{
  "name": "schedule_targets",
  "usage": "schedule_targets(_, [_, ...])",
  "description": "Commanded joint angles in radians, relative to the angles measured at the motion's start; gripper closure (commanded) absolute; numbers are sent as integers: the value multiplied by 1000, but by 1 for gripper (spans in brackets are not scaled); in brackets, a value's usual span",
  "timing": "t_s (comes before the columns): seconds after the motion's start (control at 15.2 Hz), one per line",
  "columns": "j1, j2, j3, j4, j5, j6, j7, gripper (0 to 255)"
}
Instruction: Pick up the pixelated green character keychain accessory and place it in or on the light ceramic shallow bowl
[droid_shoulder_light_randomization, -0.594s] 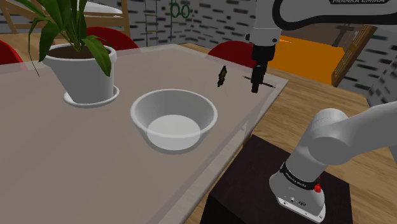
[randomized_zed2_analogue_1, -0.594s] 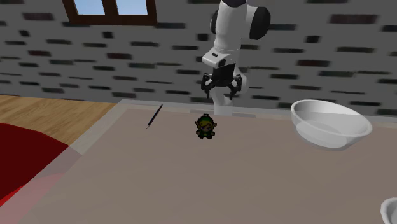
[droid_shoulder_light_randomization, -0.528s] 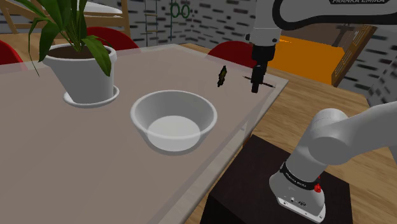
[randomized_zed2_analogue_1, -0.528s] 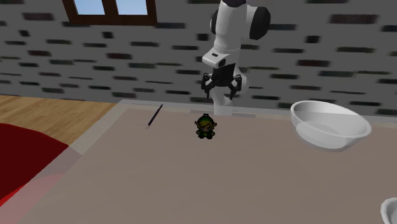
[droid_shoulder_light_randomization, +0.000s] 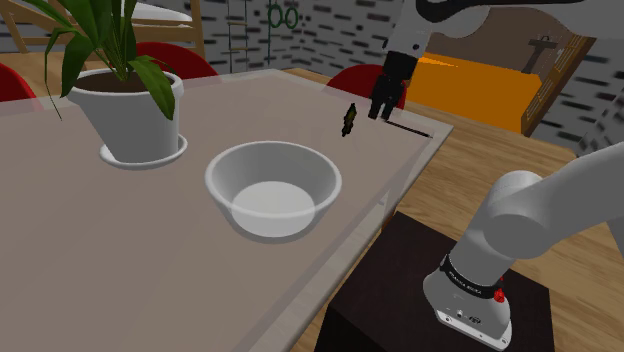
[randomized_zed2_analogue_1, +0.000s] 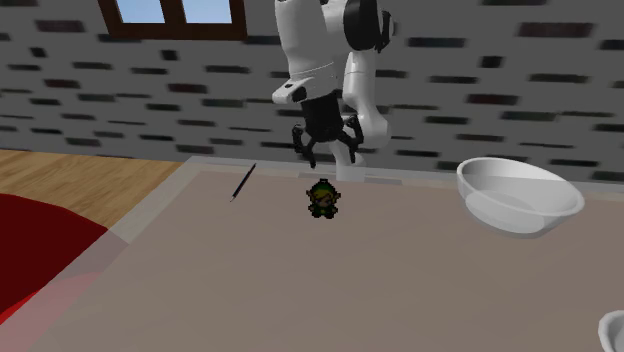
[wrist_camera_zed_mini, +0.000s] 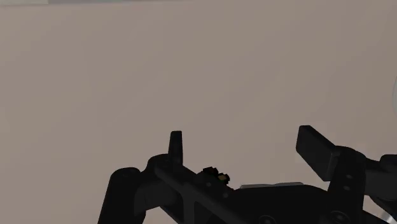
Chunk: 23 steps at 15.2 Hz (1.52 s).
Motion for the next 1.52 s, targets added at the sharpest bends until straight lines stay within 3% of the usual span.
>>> schedule_targets(0.0, [1, 43, -57, 28, 79, 46, -19, 0])
schedule_targets(0.4, [22, 178, -222, 120, 320, 126, -107, 0])
schedule_targets(0.86, [39, 191, -195, 42, 349, 224, -119, 0])
schedule_targets(1.39, [39, 191, -196, 42, 349, 224, -119, 0])
schedule_targets(1.45, [39, 191, -196, 42, 349, 224, -119, 255])
